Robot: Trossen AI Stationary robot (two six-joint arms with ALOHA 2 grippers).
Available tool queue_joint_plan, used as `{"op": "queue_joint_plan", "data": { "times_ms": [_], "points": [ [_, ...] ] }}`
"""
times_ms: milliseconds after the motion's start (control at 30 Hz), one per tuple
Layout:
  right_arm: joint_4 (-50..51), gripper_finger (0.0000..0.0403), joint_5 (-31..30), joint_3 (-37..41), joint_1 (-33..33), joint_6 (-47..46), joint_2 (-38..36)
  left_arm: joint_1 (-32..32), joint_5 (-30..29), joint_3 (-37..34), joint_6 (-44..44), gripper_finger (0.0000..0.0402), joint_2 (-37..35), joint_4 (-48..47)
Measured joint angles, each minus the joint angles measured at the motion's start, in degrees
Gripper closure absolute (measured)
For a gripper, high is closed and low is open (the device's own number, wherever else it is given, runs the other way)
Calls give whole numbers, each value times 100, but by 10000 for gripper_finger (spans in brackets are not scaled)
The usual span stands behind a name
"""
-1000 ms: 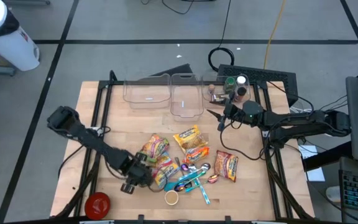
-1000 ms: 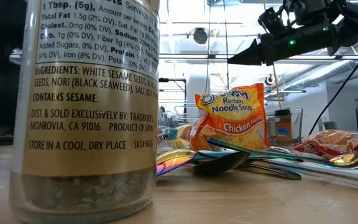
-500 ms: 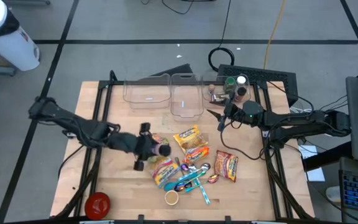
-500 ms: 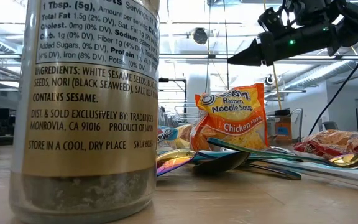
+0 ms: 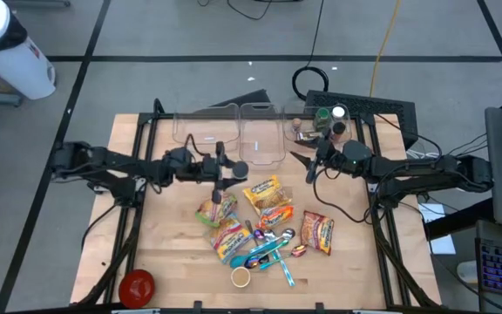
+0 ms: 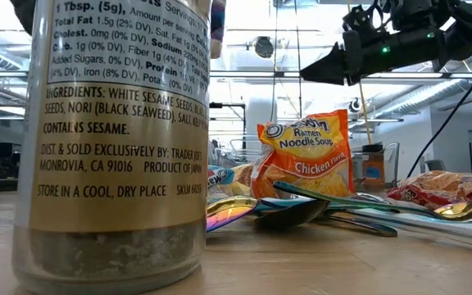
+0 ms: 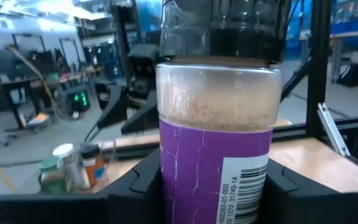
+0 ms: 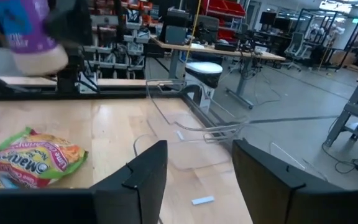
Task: Pick & Place Food Item
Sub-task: Put the purple seasoning bottle into the right transparent bin
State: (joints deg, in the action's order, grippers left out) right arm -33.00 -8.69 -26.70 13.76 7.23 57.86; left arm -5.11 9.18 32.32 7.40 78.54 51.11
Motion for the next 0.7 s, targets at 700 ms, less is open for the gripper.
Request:
{"op": "queue_joint_plan", "data": {
  "times_ms": [700],
  "points": [
    [4192,115,-22,-3522,-1060,-224,722,-240,284,760,-3,245,1224,245]
  ]
}}
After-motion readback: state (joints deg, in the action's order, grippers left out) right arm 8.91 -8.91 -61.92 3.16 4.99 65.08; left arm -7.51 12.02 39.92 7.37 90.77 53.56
